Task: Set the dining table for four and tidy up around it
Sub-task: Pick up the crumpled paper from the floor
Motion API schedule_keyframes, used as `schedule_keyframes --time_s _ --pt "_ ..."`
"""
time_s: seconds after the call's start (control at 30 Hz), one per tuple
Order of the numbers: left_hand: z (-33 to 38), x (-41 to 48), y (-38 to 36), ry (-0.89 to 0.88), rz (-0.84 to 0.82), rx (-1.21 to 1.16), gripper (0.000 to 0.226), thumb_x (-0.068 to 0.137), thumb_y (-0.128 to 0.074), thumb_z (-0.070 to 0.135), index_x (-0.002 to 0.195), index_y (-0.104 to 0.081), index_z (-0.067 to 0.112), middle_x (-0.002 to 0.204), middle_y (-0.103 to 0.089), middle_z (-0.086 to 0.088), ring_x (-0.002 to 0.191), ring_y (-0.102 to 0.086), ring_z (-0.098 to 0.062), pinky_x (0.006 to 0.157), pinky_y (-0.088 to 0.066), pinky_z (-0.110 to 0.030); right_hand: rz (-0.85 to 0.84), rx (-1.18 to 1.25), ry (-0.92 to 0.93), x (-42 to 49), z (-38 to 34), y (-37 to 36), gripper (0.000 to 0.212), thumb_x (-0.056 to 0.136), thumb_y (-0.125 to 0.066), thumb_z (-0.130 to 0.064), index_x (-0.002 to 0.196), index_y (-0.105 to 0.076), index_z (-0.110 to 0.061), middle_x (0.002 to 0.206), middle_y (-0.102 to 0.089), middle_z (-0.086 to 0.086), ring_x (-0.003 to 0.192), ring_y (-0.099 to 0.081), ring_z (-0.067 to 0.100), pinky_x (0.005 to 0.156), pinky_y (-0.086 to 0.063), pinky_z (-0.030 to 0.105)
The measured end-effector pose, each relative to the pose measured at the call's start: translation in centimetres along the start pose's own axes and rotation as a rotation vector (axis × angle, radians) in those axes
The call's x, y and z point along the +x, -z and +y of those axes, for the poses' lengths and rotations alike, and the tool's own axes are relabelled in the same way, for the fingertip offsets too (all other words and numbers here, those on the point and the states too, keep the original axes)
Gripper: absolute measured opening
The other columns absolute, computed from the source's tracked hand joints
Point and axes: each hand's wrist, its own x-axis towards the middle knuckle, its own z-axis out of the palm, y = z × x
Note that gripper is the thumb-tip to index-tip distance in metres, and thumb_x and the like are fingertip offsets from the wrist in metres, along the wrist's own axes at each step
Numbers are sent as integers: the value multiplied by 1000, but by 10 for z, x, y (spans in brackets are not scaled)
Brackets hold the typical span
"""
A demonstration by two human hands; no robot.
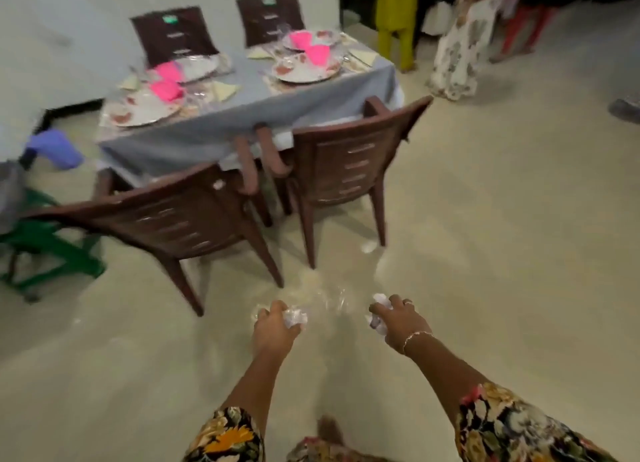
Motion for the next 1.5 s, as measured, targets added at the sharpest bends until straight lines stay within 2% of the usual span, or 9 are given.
schedule_keyframes --time_s 0.27,0.37,0.5,0.7,0.83,1.1,1.23,1.37,1.5 --pt "-121 -67 94 291 233 -120 49 82 -66 39 123 -47 20 121 -48 -10 104 -60 -28 87 -47 -34 21 -242 407 -10 -142 -4 50 87 -51 -24 134 -38 -36 136 -35 3 118 -42 27 96 -39 29" --pt "-166 -86 120 350 291 -140 48 81 -65 37 122 -46 21 120 -49 -9 100 -61 -26 85 -46 -33 23 -290 483 -14 -193 -16 48 90 -51 -29 134 -35 -40 139 -31 3 122 -38 27 94 -40 29" --pt "-238 -109 165 424 340 -134 49 82 -64 38 123 -45 20 121 -48 -8 106 -57 -26 85 -44 -32 13 -292 561 -22 -282 -44 50 89 -53 -32 135 -35 -40 141 -31 4 120 -39 28 94 -41 31" --pt "-349 -132 232 436 399 -170 46 81 -64 40 119 -46 21 117 -49 -7 96 -63 -26 82 -47 -32 6 -272 633 -42 -424 -83 52 86 -52 -24 135 -36 -35 136 -35 6 119 -40 29 95 -42 31" --pt "-419 -142 271 469 440 -190 47 83 -64 40 120 -46 18 116 -50 -9 100 -59 -28 81 -46 -33 53 -291 694 -55 -515 -99 53 86 -53 -18 134 -37 -32 132 -38 8 113 -44 29 90 -41 30" --pt "-491 -107 332 491 500 -249 47 85 -62 42 122 -45 19 117 -51 -8 102 -58 -26 79 -44 -31 102 -299 775 -28 -624 -116 51 86 -51 -14 126 -36 -41 138 -35 6 119 -40 30 86 -43 30" --pt "-521 -70 362 507 504 -252 48 86 -61 42 123 -45 18 118 -50 -9 105 -56 -27 80 -43 -32 96 -277 772 11 -676 -119 53 85 -50 -9 132 -41 -33 138 -34 8 121 -38 33 91 -42 34" --pt "-552 -9 397 520 506 -270 47 85 -60 47 120 -46 17 114 -52 -9 95 -61 -26 76 -46 -32 86 -235 777 67 -730 -118 51 86 -49 -9 131 -42 -31 138 -33 6 121 -36 32 82 -46 33" --pt "-564 63 439 540 473 -281 48 83 -59 53 116 -48 19 108 -56 -7 85 -63 -22 70 -44 -28 46 -185 743 131 -777 -101 49 86 -50 -10 130 -42 -30 137 -34 5 122 -36 32 87 -45 32"
